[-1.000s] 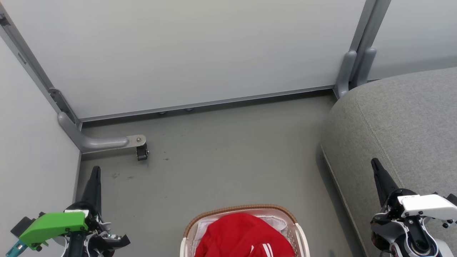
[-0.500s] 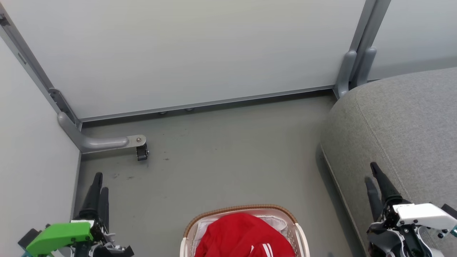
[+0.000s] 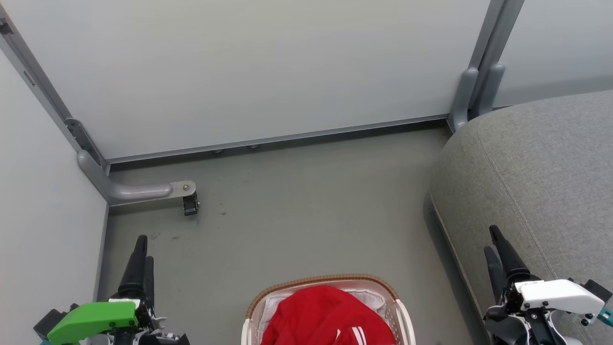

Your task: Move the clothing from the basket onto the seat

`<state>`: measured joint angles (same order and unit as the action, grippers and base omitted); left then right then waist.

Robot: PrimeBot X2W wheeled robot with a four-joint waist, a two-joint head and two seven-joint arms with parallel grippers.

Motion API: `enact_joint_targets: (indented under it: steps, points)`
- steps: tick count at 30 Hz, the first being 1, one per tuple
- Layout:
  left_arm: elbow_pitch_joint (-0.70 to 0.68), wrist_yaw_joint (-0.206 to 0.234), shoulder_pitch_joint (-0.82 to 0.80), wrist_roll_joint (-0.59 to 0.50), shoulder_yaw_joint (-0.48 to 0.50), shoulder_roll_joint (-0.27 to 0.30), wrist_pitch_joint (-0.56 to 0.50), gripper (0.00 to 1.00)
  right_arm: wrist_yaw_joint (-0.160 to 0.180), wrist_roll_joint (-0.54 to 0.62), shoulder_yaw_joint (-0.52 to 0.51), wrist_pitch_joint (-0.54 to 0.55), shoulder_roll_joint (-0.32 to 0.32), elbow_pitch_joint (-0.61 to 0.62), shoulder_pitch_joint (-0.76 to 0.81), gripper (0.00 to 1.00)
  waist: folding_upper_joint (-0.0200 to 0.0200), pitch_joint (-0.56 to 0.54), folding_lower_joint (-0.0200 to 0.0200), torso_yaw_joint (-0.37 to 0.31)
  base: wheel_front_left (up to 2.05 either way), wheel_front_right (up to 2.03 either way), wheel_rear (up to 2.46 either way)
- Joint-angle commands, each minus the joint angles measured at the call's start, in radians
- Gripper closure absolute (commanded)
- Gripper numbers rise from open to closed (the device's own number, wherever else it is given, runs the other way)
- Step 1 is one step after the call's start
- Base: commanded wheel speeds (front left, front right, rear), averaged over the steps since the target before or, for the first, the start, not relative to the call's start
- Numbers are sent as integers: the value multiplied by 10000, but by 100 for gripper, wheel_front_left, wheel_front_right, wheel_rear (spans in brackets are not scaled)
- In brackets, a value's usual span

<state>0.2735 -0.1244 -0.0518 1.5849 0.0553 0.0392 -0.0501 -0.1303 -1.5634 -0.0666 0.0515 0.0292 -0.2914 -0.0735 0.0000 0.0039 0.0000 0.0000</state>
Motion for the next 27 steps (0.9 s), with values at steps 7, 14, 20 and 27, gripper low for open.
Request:
enact_joint_targets:
  steps: [7, 14, 20, 27]
  points:
    - [-355, -34, -7, -715, -195, 49, 375, 0, -1, 1054, -115, -386, 105, 264, -83, 0, 0, 5, 0, 2, 0, 0, 0]
    - [-576, -39, 26, -1832, -406, 59, 661, 0, -2, 2295, -260, -671, 119, 577, -67, 0, 0, 2, 0, 5, 0, 0, 0]
    - [-824, 35, 35, -3059, -475, 66, 888, 0, -2, 3428, -335, -898, 132, 1000, -3, 0, 0, -4, 0, 12, 0, 0, 0]
    - [-1188, 252, 59, -4821, -743, 74, 1133, 0, -2, 4433, -322, -1142, 142, 1193, 96, 0, 0, -19, 0, 23, 0, 0, 0]
